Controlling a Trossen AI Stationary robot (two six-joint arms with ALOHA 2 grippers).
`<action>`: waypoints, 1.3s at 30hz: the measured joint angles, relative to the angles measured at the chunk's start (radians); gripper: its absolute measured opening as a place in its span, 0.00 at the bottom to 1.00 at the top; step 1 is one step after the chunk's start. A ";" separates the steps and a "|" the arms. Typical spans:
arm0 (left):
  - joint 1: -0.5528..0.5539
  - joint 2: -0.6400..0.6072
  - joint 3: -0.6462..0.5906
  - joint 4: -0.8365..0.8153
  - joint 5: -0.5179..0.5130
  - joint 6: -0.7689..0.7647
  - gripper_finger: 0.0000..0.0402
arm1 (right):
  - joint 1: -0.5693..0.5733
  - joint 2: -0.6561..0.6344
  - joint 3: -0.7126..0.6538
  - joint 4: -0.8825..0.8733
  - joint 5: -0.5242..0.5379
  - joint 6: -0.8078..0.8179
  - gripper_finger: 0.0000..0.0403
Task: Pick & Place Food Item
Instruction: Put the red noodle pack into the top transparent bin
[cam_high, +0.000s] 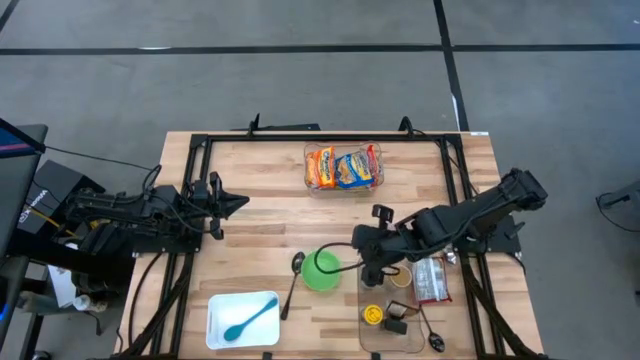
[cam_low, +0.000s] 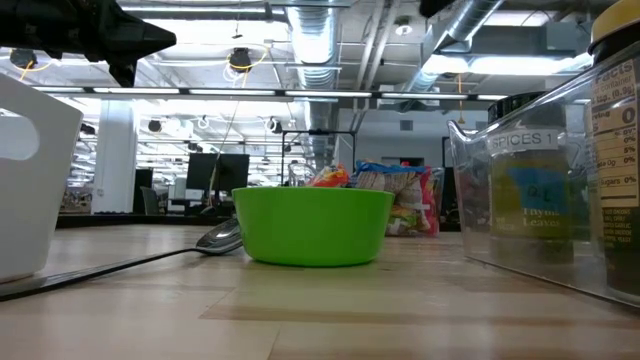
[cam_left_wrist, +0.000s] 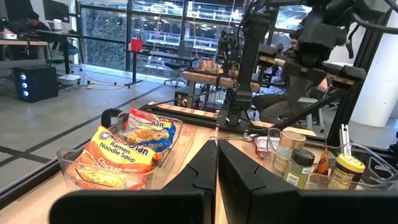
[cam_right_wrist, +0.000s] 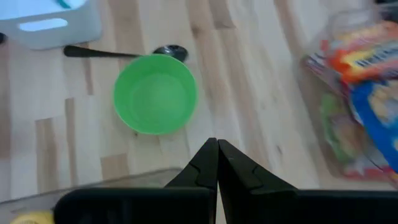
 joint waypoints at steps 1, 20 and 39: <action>0.000 0.000 0.000 0.000 0.000 0.000 0.02 | -0.006 -0.007 -0.019 0.030 -0.015 -0.019 0.00; 0.000 0.012 0.000 -0.001 0.000 0.000 0.02 | -0.213 -0.249 -0.446 0.532 -0.279 -0.145 0.00; 0.000 0.013 0.000 0.000 0.000 0.000 0.02 | -0.100 -0.539 -0.640 0.050 -0.167 0.651 0.00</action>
